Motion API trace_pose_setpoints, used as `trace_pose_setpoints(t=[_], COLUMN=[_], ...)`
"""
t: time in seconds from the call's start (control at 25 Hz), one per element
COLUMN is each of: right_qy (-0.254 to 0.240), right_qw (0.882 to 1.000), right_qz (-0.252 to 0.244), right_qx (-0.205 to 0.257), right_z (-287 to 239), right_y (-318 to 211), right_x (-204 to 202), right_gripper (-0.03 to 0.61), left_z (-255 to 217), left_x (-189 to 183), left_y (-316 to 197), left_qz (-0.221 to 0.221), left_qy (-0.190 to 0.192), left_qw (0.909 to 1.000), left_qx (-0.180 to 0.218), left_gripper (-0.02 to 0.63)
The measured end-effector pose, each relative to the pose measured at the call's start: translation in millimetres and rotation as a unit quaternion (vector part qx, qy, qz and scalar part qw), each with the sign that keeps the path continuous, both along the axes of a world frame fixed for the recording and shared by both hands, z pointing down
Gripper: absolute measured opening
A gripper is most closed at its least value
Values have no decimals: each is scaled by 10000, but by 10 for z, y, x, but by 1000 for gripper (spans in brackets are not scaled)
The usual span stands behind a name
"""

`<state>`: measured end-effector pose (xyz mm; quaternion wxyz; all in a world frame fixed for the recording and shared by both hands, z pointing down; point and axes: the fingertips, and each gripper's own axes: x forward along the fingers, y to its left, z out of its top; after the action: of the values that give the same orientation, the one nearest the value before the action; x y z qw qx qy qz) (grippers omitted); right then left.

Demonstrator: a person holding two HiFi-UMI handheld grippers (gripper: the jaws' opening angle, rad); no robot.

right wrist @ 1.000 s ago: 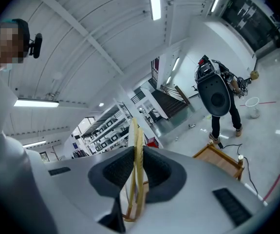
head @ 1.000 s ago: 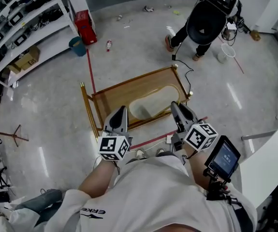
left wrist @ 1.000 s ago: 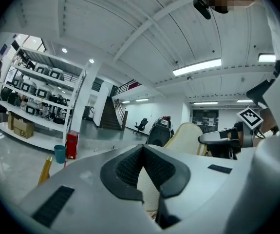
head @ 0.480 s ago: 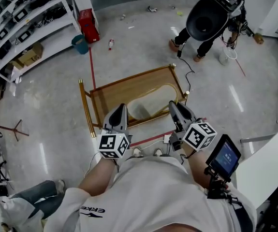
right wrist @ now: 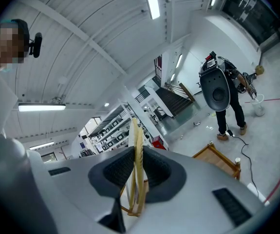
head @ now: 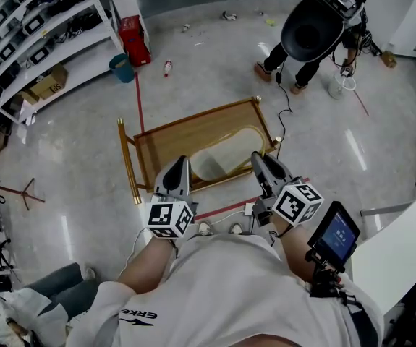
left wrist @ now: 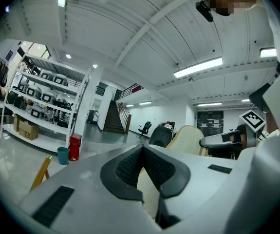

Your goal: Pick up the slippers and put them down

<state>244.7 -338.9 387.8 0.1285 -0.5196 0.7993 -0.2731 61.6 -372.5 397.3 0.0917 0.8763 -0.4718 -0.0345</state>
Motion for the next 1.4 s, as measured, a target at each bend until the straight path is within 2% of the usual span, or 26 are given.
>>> trace_pose_setpoints(t=[0.72, 1.08, 1.4], right_qy=[-70, -139, -115], right_qw=[9995, 9950, 9875], right_qz=[-270, -900, -1424], right_qx=[-128, -420, -661], right_z=[82, 198, 408], right_y=[68, -83, -394], right_x=[63, 113, -379], right_gripper=[58, 58, 58], left_z=[67, 170, 344], left_x=[23, 1, -521], left_y=[198, 374, 411], left_qz=[-319, -1013, -1616], left_qy=[-63, -149, -196], left_qw=[9994, 9939, 9847], left_qx=[-119, -407, -615], left_gripper=[2, 3, 3])
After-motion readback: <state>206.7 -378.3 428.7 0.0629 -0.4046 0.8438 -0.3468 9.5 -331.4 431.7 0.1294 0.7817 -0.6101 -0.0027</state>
